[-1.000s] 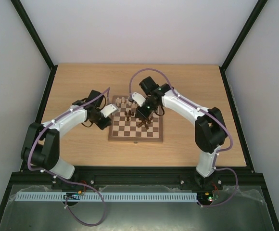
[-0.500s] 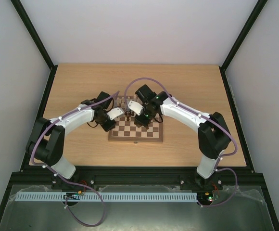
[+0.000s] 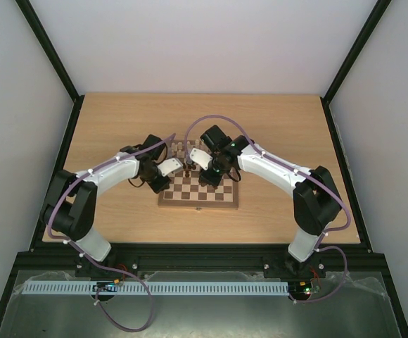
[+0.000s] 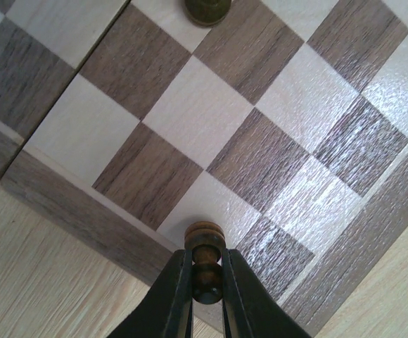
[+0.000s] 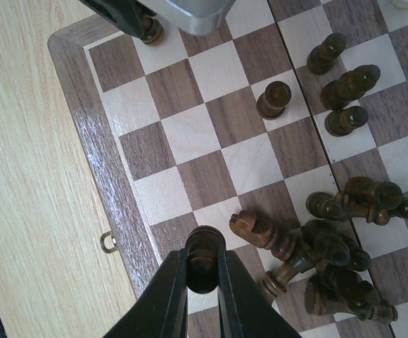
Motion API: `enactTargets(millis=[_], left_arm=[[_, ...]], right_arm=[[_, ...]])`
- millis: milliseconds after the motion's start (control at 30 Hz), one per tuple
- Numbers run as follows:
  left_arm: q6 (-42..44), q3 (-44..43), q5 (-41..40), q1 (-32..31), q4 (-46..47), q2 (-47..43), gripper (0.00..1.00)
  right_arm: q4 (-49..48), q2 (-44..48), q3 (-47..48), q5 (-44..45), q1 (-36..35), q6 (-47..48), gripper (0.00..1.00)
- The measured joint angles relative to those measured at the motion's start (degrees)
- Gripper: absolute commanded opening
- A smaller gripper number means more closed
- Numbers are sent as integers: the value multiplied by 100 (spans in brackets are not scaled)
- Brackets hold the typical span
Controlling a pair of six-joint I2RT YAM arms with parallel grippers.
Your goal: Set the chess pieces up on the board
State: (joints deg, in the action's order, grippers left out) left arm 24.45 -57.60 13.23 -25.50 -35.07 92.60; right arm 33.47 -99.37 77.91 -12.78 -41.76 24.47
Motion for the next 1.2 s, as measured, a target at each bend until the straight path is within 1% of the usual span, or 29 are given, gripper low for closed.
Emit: enactTargets(millis=[167,267,367,700,800,933,1067,1167,1200], left_arm=[[-39,-22,28,-118,7,31,10],[-61,-33,26,-162,17,46,17],[-103,-52,7,-162,37,81,21],[-201,-52,-131,-177,44,227,22],[-203,-52,-131,-184,44,238,25],[-214,-52,-125,-184,42,238,32],[-166,-52,-76,-109,7,149,43],[-96,-39,22,79,-52,-197,51],[-68,0,46,188,-35,-404,56]], right_arm=[[-20,0,-2,0,0,0,9],[-22,0,-13,2,0,0,9],[-35,0,-61,2,0,0,9],[-37,0,-94,0,0,-2,9],[-37,0,-94,0,0,-2,9],[-37,0,-94,0,0,-2,9],[-37,0,-94,0,0,-2,9],[-31,0,-70,-2,0,22,9],[-26,0,-48,0,-7,44,9]])
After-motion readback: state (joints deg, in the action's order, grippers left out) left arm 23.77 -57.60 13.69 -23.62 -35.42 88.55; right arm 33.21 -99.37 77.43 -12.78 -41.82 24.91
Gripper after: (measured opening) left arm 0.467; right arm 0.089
